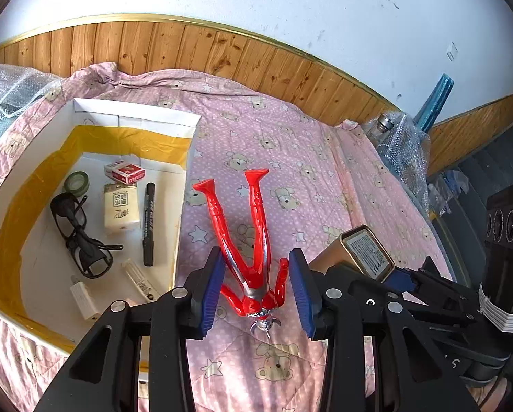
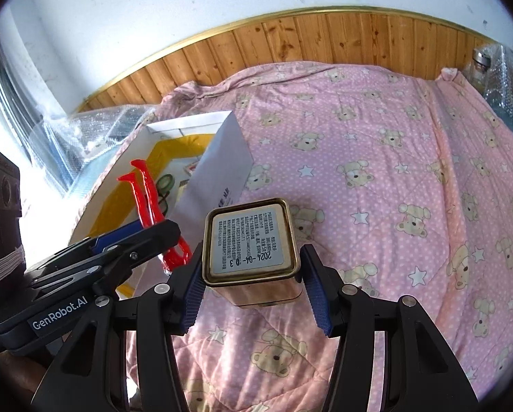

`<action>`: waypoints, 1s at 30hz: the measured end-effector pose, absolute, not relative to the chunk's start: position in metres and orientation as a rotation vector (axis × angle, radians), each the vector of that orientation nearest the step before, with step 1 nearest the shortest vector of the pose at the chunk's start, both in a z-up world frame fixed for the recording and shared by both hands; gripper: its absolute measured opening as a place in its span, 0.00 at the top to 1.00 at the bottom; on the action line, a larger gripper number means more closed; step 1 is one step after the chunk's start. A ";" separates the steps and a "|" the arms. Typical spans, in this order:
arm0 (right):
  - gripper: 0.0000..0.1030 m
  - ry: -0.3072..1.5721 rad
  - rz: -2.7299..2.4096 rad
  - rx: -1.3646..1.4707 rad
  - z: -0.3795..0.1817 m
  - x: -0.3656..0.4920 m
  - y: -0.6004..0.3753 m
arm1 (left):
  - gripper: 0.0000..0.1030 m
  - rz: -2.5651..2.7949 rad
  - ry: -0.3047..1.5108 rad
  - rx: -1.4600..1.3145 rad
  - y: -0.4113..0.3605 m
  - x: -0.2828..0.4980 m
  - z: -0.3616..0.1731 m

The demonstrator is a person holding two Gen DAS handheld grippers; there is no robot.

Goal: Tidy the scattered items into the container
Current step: 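Lift the figure and tin and carry both over the white box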

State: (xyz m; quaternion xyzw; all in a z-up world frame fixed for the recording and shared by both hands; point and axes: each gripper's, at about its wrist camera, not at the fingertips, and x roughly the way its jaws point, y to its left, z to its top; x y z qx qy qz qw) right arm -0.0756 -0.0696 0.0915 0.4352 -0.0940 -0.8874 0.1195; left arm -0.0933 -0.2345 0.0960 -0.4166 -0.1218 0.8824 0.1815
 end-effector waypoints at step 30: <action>0.46 -0.021 -2.466 1.129 0.139 -0.088 -0.200 | 0.61 2.636 -0.546 -1.069 -0.365 -0.078 0.121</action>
